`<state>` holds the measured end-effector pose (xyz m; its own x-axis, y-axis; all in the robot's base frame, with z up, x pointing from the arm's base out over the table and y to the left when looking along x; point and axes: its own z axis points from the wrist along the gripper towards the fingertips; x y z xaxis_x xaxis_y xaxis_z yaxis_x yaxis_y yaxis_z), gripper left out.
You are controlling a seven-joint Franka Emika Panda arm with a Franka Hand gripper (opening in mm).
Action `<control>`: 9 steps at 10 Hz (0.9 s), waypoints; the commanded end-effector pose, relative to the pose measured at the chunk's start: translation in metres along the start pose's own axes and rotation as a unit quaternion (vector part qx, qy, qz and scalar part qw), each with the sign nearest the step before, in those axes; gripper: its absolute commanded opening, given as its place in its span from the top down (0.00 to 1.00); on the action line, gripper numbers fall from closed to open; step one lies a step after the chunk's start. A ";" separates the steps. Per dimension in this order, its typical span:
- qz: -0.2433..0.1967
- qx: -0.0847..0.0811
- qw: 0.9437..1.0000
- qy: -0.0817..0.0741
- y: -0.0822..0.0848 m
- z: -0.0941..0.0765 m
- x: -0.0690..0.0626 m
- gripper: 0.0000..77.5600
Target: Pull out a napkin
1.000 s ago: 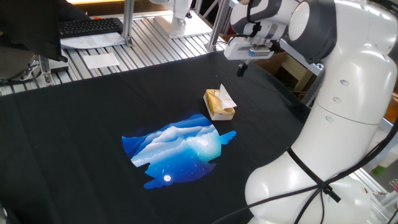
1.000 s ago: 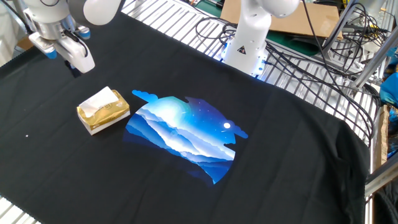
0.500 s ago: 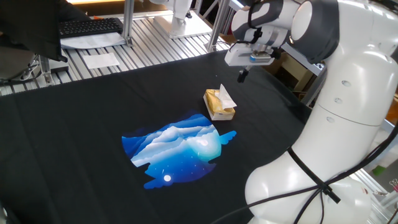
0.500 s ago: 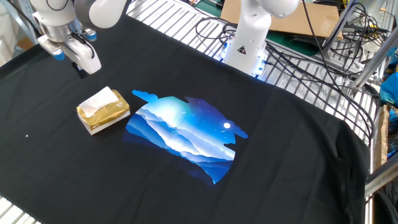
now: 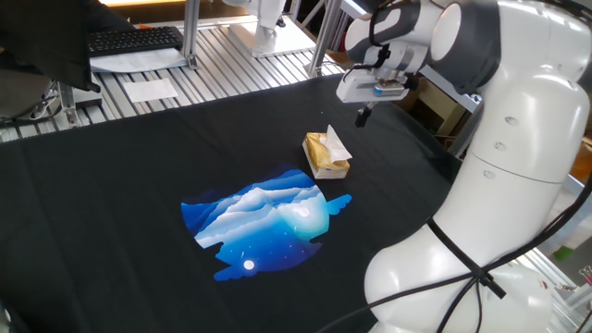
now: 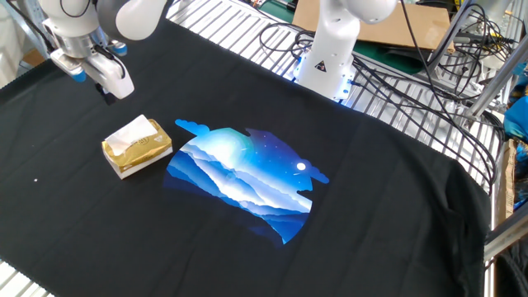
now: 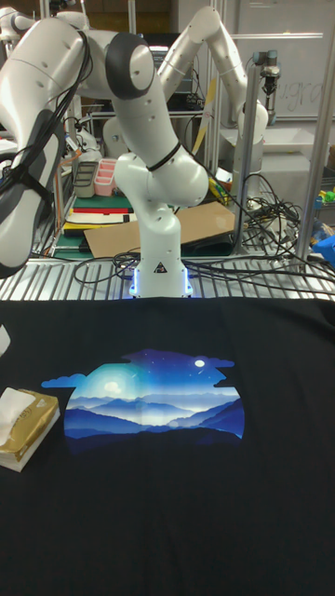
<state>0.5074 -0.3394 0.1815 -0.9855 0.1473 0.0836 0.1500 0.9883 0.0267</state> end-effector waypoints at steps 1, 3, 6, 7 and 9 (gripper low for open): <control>-0.009 0.008 0.999 0.029 -0.003 -0.001 0.000 1.00; -0.023 -0.001 0.999 0.030 -0.003 -0.001 0.000 1.00; -0.023 -0.009 1.000 0.011 -0.001 0.003 -0.002 1.00; -0.026 -0.009 1.000 0.011 0.001 0.007 -0.003 1.00; -0.029 -0.013 0.999 -0.008 0.006 0.018 -0.008 1.00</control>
<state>0.5071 -0.3379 0.1750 -0.9858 0.1096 0.1270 0.1155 0.9925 0.0398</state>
